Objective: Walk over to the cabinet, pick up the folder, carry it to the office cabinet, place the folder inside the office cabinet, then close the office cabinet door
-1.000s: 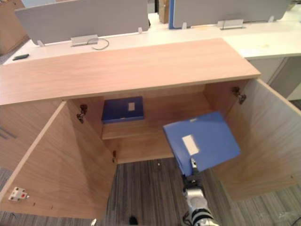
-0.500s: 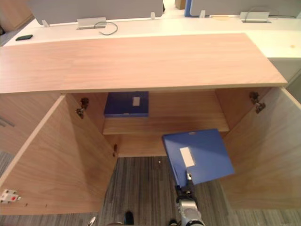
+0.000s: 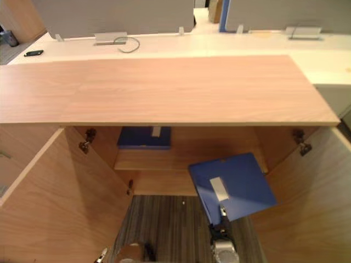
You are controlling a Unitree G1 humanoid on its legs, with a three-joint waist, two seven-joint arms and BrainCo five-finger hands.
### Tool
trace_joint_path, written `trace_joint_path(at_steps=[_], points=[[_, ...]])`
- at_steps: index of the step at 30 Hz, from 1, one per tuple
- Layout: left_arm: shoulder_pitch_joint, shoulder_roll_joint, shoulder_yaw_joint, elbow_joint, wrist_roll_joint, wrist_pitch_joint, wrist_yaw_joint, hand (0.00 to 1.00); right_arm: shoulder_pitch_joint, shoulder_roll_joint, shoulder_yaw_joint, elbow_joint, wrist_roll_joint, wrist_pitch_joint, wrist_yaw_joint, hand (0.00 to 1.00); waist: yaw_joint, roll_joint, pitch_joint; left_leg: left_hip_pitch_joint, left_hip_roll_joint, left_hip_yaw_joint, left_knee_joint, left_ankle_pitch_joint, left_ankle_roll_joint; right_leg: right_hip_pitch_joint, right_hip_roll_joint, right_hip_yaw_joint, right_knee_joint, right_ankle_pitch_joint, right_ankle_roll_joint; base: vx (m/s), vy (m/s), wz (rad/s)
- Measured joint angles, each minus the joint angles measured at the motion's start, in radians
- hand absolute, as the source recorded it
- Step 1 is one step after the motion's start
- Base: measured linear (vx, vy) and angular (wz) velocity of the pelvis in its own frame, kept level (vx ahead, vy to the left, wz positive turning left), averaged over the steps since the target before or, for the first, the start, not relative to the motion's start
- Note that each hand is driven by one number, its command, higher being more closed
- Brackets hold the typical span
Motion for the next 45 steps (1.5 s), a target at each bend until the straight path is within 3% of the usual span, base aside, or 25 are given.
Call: trace_joint_path(at_steps=[1,2,3,5,7,10,11,12,16,19,23,28,34,40,45], points=[[0.013,-0.013,-0.021,0.013,0.007,0.000,-0.003,0.00,-0.001,-0.013,0.015,0.000,-0.002,0.007,0.000,1.00,0.007,0.043,0.005,0.012,0.003,-0.010,-0.098,0.087,0.003,0.003,0.014,0.018,0.016,-0.016,0.031,0.16,0.254,-0.60],[0.000,-0.024,-0.018,0.022,0.005,0.000,-0.007,0.00,-0.020,-0.017,0.030,-0.002,-0.001,0.007,-0.001,1.00,0.008,0.067,0.051,0.036,0.005,-0.003,-0.078,0.124,0.062,-0.003,-0.006,0.039,0.094,-0.057,0.068,0.16,0.264,-0.50],[-0.004,-0.020,-0.025,0.022,0.008,-0.001,-0.008,0.00,-0.022,-0.019,0.038,-0.018,-0.001,0.008,-0.001,1.00,0.004,0.066,0.065,0.037,-0.008,-0.002,-0.081,0.124,0.063,-0.032,-0.026,0.033,0.155,-0.075,0.073,0.15,0.261,-0.20],[-0.017,-0.019,-0.029,-0.009,0.013,-0.006,-0.009,0.00,-0.032,-0.016,0.088,-0.123,-0.001,0.010,-0.001,1.00,-0.015,0.056,0.106,-0.004,-0.046,0.029,-0.037,0.103,0.102,-0.185,-0.109,0.033,0.410,-0.154,0.085,0.10,0.223,-0.06],[-0.022,-0.020,-0.027,-0.029,0.016,-0.007,-0.008,0.00,-0.068,-0.015,0.159,-0.175,-0.002,0.010,-0.001,1.00,-0.011,0.052,0.136,-0.020,-0.047,0.068,0.012,0.065,0.122,-0.247,-0.141,0.061,0.514,-0.184,0.083,0.00,0.161,-0.31],[-0.023,-0.018,-0.027,-0.047,0.021,-0.008,-0.009,0.00,-0.095,-0.003,0.260,-0.262,-0.046,0.022,0.005,1.00,-0.008,0.041,0.145,-0.048,-0.036,0.103,0.073,0.011,0.129,-0.288,-0.161,0.081,0.558,-0.230,0.096,-0.06,0.073,-0.39],[-0.023,-0.018,-0.027,-0.061,0.025,-0.011,-0.009,0.00,-0.101,-0.003,0.297,-0.309,-0.082,0.029,0.018,1.00,-0.010,0.040,0.146,-0.083,-0.022,0.112,0.120,-0.013,0.130,-0.309,-0.164,0.085,0.565,-0.259,0.122,-0.10,0.025,-0.25],[-0.023,-0.017,-0.027,-0.066,0.031,-0.012,-0.009,0.00,-0.103,-0.005,0.314,-0.329,-0.096,0.031,0.026,1.00,-0.014,0.040,0.148,-0.105,-0.012,0.112,0.143,-0.021,0.131,-0.331,-0.164,0.086,0.586,-0.266,0.124,-0.10,0.015,-0.15],[-0.023,-0.010,-0.023,-0.085,0.046,-0.015,-0.010,0.00,-0.111,-0.011,0.309,-0.393,-0.138,0.034,0.033,1.00,-0.014,0.022,0.159,-0.170,-0.002,0.114,0.194,-0.034,0.127,-0.412,-0.180,0.099,0.669,-0.296,0.121,-0.07,-0.009,0.01],[-0.025,-0.010,-0.001,-0.086,0.056,-0.019,-0.010,0.00,-0.151,-0.012,0.300,-0.457,-0.157,0.011,0.032,1.00,-0.016,0.010,0.166,-0.214,0.001,0.124,0.235,-0.046,0.136,-0.477,-0.194,0.120,0.735,-0.318,0.122,-0.06,0.004,-0.05],[-0.023,-0.020,0.022,-0.107,0.076,-0.020,-0.010,0.00,-0.255,-0.006,0.249,-0.534,-0.156,-0.032,0.024,1.00,-0.005,0.003,0.165,-0.266,0.002,0.141,0.285,-0.066,0.144,-0.556,-0.217,0.147,0.814,-0.345,0.125,-0.02,0.011,-0.03],[-0.016,-0.037,0.038,-0.133,0.076,-0.020,-0.009,0.00,-0.395,-0.008,0.117,-0.538,-0.087,-0.095,-0.038,1.00,0.017,0.001,0.163,-0.304,-0.010,0.142,0.300,-0.064,0.154,-0.598,-0.239,0.144,0.849,-0.355,0.127,-0.01,0.024,0.07],[0.001,-0.045,0.033,-0.165,0.071,-0.020,-0.009,0.00,-0.665,-0.034,-0.071,-0.397,0.007,-0.171,-0.127,1.00,0.023,0.004,0.156,-0.388,-0.031,0.109,0.328,-0.055,0.168,-0.659,-0.268,0.110,0.894,-0.362,0.126,0.00,0.046,0.20],[-0.012,-0.037,-0.011,-0.173,0.040,-0.018,0.002,0.00,-0.897,-0.131,-0.230,-0.203,0.064,-0.180,-0.239,1.00,0.068,0.015,0.158,-0.552,-0.034,0.061,0.448,-0.061,0.177,-0.794,-0.290,0.105,1.037,-0.419,0.125,-0.01,0.005,0.27],[-0.021,-0.036,-0.054,-0.173,0.028,-0.010,0.021,0.00,-1.005,-0.195,-0.347,-0.053,0.111,-0.171,-0.351,1.00,0.098,0.052,0.169,-0.664,-0.032,0.016,0.511,-0.055,0.166,-0.878,-0.298,0.085,1.126,-0.448,0.110,-0.06,-0.036,0.22]])
